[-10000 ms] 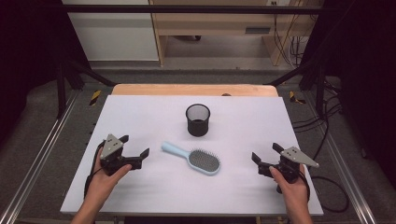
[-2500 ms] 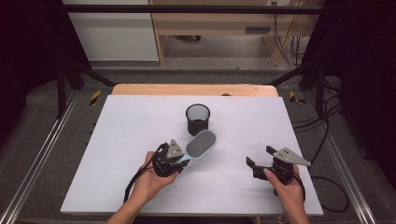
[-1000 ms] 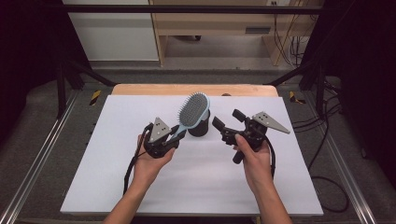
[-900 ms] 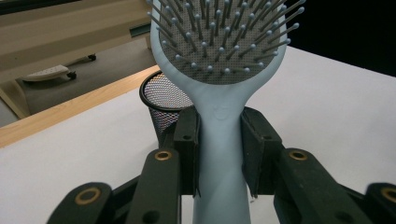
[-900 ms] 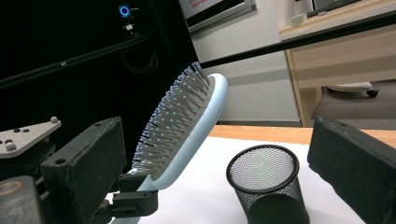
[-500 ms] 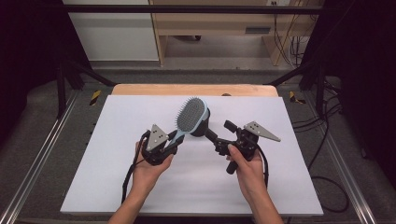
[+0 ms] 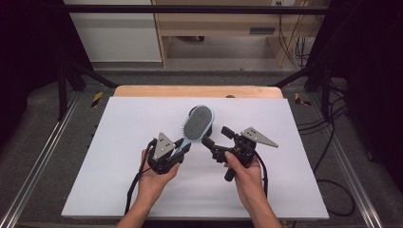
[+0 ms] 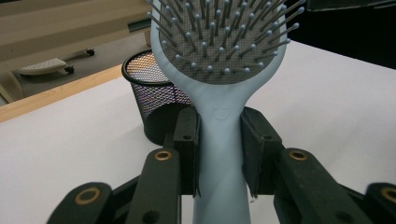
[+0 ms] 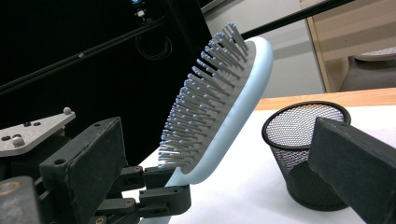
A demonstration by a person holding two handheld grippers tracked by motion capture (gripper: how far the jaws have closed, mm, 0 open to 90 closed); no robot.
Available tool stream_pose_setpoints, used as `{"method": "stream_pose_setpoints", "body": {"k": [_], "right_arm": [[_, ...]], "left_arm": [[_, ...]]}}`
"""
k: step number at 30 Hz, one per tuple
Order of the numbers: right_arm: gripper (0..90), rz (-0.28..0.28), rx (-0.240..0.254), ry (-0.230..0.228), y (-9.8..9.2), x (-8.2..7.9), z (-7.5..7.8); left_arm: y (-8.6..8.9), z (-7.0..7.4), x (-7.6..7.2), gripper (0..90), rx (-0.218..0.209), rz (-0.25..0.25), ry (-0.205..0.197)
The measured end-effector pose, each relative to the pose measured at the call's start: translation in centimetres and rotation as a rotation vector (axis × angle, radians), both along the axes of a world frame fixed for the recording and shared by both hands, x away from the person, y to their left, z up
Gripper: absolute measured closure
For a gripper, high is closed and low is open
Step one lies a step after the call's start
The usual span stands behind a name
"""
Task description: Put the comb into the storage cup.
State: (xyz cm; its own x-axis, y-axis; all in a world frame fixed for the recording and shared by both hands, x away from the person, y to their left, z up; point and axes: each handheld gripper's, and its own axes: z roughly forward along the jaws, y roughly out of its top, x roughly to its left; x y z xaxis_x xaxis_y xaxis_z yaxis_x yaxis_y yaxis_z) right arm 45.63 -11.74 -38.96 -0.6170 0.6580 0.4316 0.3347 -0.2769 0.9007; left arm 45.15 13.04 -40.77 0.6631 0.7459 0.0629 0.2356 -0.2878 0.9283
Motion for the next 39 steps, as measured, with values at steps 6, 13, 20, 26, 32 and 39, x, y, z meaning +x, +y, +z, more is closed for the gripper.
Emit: {"method": "stream_pose_setpoints", "body": {"k": [6, 13, 20, 26, 32, 39], "right_arm": [[4.2, 0.001, -0.003, 0.004, 0.2, 0.0, -0.1], [4.4, 0.001, -0.003, 0.011, 0.3, 0.0, -0.3], [4.6, 0.005, 0.017, 0.027, 0.3, 0.0, -0.5], [4.8, 0.008, 0.027, 0.037, 0.3, 0.1, -0.7], [4.9, 0.011, 0.032, 0.046, 0.3, 0.2, -0.9], [4.9, 0.01, 0.033, 0.051, 0.4, 0.2, -0.9]], "left_arm": [[0.0, -0.1, -0.1, 69.4, 0.001, 0.004, -0.002], [-0.3, -0.2, -0.3, 69.4, 0.004, 0.0, -0.005], [-0.7, -0.2, -0.5, 69.4, 0.007, -0.011, -0.01], [-1.1, -0.3, -0.8, 69.4, 0.014, -0.023, -0.013], [-1.5, -0.4, -0.9, 69.4, 0.019, -0.034, -0.013], [-2.0, -0.5, -1.2, 69.4, 0.026, -0.049, -0.013]]}}
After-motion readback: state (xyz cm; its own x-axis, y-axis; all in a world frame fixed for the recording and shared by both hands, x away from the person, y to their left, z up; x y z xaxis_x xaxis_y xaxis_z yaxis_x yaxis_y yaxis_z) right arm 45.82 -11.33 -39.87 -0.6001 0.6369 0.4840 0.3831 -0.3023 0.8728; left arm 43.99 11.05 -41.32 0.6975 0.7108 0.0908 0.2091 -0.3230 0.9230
